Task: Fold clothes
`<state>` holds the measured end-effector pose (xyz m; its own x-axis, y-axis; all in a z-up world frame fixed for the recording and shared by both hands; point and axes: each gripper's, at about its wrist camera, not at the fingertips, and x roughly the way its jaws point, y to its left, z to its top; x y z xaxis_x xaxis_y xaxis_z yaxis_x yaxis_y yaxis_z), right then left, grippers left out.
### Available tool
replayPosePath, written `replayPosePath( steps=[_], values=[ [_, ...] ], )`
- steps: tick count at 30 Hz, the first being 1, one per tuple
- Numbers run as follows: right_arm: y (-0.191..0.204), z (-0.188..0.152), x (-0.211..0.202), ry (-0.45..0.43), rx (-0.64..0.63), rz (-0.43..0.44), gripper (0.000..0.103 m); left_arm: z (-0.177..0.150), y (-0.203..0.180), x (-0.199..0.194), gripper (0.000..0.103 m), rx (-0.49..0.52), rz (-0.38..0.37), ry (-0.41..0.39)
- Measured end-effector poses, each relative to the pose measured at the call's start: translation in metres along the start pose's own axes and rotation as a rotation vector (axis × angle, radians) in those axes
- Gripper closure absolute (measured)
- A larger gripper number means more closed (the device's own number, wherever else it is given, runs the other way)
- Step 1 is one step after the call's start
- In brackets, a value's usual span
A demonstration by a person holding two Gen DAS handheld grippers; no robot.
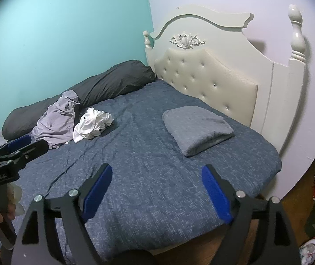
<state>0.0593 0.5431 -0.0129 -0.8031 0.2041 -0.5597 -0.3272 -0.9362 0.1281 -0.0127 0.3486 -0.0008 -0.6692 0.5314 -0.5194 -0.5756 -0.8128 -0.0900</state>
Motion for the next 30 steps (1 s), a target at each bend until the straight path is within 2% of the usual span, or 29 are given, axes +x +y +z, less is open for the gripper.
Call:
replayPosePath(
  steps=[4, 6, 8, 30],
  values=[
    [-0.001, -0.002, -0.002, -0.007, 0.005, -0.009, 0.016, -0.001, -0.001, -0.001, 0.001, 0.000, -0.003, 0.005],
    [-0.002, -0.004, -0.004, -0.012, 0.007, -0.013, 0.008, -0.002, -0.001, -0.002, 0.000, 0.002, -0.003, 0.009],
    [-0.002, -0.004, -0.005, -0.018, 0.008, -0.019, 0.005, -0.003, -0.002, -0.003, 0.000, 0.004, -0.001, 0.010],
    [0.002, -0.006, -0.015, -0.036, -0.002, -0.037, 0.004, -0.008, -0.003, -0.012, 0.000, 0.005, -0.011, 0.027]
  ],
)
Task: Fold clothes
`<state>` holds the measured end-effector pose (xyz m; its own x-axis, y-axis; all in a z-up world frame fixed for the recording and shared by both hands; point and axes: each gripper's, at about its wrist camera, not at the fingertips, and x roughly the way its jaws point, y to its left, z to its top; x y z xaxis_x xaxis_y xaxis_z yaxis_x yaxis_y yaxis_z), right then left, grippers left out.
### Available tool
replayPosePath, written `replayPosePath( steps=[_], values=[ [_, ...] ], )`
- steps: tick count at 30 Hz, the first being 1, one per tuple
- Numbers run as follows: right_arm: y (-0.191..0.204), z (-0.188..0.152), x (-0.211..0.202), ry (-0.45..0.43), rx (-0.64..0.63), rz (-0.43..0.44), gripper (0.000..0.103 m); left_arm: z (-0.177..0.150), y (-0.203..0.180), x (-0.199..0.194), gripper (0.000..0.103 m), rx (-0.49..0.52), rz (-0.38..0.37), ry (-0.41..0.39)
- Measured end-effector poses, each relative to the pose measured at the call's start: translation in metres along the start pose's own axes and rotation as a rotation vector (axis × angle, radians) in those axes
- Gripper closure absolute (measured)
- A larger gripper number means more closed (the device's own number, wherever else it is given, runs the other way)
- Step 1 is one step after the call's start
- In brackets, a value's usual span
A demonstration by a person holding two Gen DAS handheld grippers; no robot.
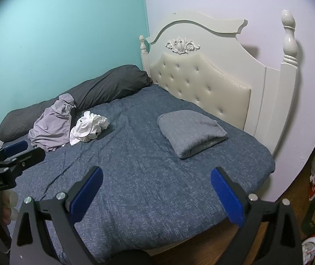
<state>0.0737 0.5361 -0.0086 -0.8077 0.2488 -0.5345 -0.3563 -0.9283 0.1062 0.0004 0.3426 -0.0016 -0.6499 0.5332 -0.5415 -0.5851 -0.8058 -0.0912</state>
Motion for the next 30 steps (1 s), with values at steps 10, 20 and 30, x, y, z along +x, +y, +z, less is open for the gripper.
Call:
replayPosePath(
  steps=[10, 20, 30],
  values=[
    [0.0015, -0.0004, -0.0044, -0.007, 0.001, -0.003, 0.004, -0.0011, -0.0003, -0.0016, 0.000, 0.003, -0.004, 0.000],
    [0.0010, -0.0008, -0.0044, -0.001, 0.005, 0.000, 0.004, -0.0016, -0.0011, -0.0014, 0.000, 0.001, 0.008, 0.002],
    [0.0015, -0.0026, -0.0022, 0.005, 0.006, 0.003, 0.004, -0.0017, 0.0013, -0.0008, 0.000, -0.002, 0.013, 0.004]
  ],
)
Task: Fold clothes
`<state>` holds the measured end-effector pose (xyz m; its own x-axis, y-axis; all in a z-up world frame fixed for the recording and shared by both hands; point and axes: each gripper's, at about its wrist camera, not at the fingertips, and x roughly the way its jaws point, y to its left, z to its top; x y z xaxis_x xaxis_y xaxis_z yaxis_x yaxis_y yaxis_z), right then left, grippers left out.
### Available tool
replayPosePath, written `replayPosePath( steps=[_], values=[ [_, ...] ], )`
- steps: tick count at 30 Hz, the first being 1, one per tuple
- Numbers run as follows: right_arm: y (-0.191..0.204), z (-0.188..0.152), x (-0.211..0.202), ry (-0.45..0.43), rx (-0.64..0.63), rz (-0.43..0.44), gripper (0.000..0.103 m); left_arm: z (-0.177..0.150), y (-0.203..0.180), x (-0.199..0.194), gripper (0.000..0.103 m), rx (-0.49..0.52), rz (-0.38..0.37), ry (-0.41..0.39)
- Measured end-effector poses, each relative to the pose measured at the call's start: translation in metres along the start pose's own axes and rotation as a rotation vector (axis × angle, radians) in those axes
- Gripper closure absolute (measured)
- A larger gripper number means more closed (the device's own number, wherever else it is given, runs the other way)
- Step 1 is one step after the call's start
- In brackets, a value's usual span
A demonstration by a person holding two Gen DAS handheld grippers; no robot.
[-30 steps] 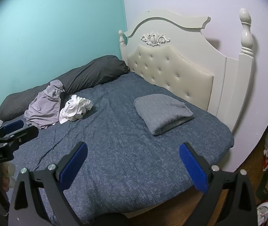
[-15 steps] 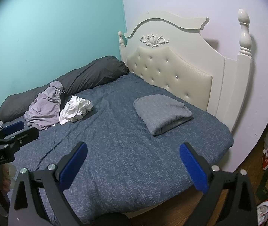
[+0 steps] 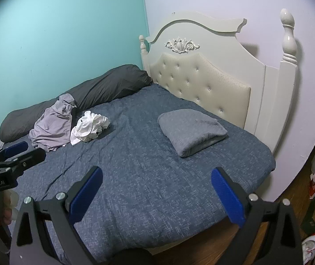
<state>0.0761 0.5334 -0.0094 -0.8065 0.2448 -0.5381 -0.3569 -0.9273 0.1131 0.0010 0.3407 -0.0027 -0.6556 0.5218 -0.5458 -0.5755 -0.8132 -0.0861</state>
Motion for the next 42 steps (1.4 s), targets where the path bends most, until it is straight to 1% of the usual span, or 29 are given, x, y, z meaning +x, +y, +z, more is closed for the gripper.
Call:
replayPosePath(
  steps=[21, 34, 42],
  values=[
    [0.0011, -0.0009, 0.0032, 0.009, 0.001, 0.003, 0.004, -0.0020, 0.0038, 0.0029, 0.000, -0.007, 0.006, 0.011],
    [0.0008, -0.0013, 0.0034, 0.011, 0.003, 0.003, 0.004, -0.0015, 0.0050, 0.0049, 0.000, -0.017, 0.027, 0.018],
    [0.0011, -0.0021, 0.0029, 0.012, 0.004, 0.004, 0.004, -0.0026, 0.0045, 0.0046, 0.000, -0.013, 0.019, 0.016]
  ],
)
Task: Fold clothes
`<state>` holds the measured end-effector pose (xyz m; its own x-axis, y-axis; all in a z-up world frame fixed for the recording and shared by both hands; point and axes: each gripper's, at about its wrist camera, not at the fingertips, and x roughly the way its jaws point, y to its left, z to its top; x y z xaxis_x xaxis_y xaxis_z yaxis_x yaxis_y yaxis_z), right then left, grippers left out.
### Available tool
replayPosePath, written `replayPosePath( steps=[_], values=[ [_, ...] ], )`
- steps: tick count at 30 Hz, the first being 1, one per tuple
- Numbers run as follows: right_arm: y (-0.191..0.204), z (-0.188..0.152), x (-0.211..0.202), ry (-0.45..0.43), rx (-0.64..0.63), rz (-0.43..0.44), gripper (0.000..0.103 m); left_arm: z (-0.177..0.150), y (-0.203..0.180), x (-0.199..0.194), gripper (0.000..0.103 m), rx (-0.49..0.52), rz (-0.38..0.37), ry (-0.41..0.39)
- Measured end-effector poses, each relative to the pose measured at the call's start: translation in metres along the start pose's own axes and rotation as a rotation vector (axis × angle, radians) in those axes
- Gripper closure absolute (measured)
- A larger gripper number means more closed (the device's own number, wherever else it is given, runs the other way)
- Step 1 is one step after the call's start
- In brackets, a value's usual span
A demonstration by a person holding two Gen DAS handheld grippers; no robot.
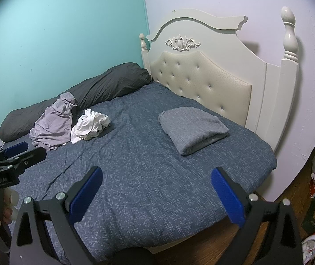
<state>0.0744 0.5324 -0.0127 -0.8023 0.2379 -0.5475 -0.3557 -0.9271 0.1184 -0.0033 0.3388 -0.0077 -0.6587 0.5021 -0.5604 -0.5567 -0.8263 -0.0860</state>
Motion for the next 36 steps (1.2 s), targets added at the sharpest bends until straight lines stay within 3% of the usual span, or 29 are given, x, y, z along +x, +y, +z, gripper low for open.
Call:
replayPosePath(
  steps=[36],
  values=[
    [-0.0017, 0.0000, -0.0002, 0.001, 0.009, -0.004, 0.004, -0.0013, -0.0036, 0.0013, 0.000, 0.008, -0.015, 0.008]
  ],
)
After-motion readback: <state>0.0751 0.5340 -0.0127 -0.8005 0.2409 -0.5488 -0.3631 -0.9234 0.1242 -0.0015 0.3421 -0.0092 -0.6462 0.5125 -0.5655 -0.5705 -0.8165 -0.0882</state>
